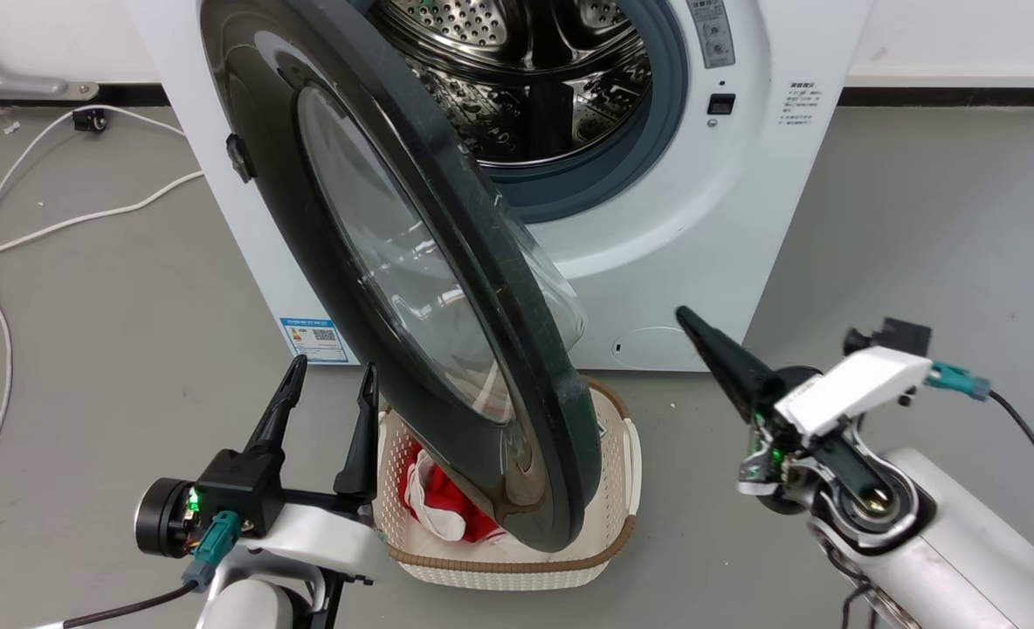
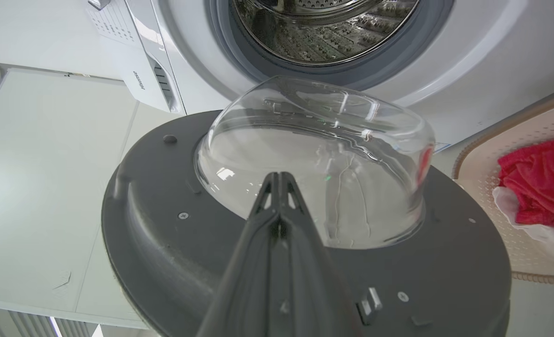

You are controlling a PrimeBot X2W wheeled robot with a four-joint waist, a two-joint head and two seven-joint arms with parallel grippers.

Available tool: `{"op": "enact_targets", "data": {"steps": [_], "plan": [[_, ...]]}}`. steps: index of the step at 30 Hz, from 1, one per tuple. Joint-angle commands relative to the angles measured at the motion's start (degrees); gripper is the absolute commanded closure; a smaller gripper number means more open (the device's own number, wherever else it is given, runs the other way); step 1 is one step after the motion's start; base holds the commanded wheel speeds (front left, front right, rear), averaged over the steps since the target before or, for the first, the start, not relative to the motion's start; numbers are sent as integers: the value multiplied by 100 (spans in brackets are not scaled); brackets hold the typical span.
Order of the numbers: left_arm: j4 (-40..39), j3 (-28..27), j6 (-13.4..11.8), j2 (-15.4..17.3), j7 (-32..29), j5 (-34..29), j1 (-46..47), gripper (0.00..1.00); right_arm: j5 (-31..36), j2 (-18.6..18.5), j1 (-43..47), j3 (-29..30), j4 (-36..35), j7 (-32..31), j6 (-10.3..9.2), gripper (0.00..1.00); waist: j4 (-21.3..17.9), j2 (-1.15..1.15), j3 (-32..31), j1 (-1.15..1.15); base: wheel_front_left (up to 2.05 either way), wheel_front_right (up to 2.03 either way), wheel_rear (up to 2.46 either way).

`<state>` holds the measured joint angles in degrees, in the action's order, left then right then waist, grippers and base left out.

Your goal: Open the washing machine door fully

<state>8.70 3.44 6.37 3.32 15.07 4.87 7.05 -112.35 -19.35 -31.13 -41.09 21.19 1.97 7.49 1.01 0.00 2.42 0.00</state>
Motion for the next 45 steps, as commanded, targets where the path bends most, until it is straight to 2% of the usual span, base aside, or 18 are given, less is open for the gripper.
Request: {"op": "enact_targets", "data": {"steps": [1,11,12,13,14,15,18,24,27,28,32,36,39,41,45], "plan": [[9,-16,-26,8,15,22,-56,0,24,-118,173,73,-104,148,0,100,-22,0,-14,0,0,0,0],[49,-118,-74,17,15,54,-106,0,114,-785,1163,552,-746,1149,0,100,-142,0,-101,0,0,0,0],[46,-122,-82,20,15,57,-115,0,199,-820,1241,589,-752,1210,0,95,-156,0,-107,0,0,0,0],[46,-133,-82,23,15,61,-128,0,300,-827,1310,638,-745,1261,0,62,-170,0,-110,0,0,0,0],[45,-142,-82,24,15,65,-145,0,415,-799,1369,707,-722,1288,0,8,-187,0,-119,0,0,0,0],[43,-149,-91,23,15,68,-162,0,594,-772,1414,768,-683,1307,0,0,-200,0,-126,0,0,0,0],[36,-166,-122,20,15,80,-188,0,1291,-483,1557,1296,-481,1311,0,0,-238,0,-148,0,0,0,0],[19,-170,-132,18,15,73,-208,0,3860,218,1744,2550,-306,1316,0,0,-257,0,-167,0,0,0,0],[6,-181,-139,23,15,68,-190,0,5335,588,1861,3133,-513,1316,0,0,-254,0,-161,0,0,0,0],[6,-181,-139,23,15,68,-190,0,5335,588,1861,3133,-513,1316,0,0,-254,0,-161,0,0,0,0],[-10,-191,-152,26,15,60,-149,0,7293,1048,2049,3706,-986,1317,-1,0,-246,0,-148,0,0,0,0],[-28,-201,-161,42,15,46,-128,0,9157,1280,2255,3955,-1560,1274,-1,0,-239,0,-145,0,0,0,0],[-39,-202,-170,52,15,31,-117,0,10073,1454,2473,3986,-1948,1059,-1,0,-228,0,-140,0,0,0,0],[-40,-192,-170,57,15,16,-108,0,10453,1524,2626,3993,-2111,925,-2,0,-215,0,-136,0,0,0,0],[-32,-176,-168,59,15,-2,-102,0,10826,1619,2960,4054,-2175,739,-2,0,-184,0,-138,0,0,0,0]]}}
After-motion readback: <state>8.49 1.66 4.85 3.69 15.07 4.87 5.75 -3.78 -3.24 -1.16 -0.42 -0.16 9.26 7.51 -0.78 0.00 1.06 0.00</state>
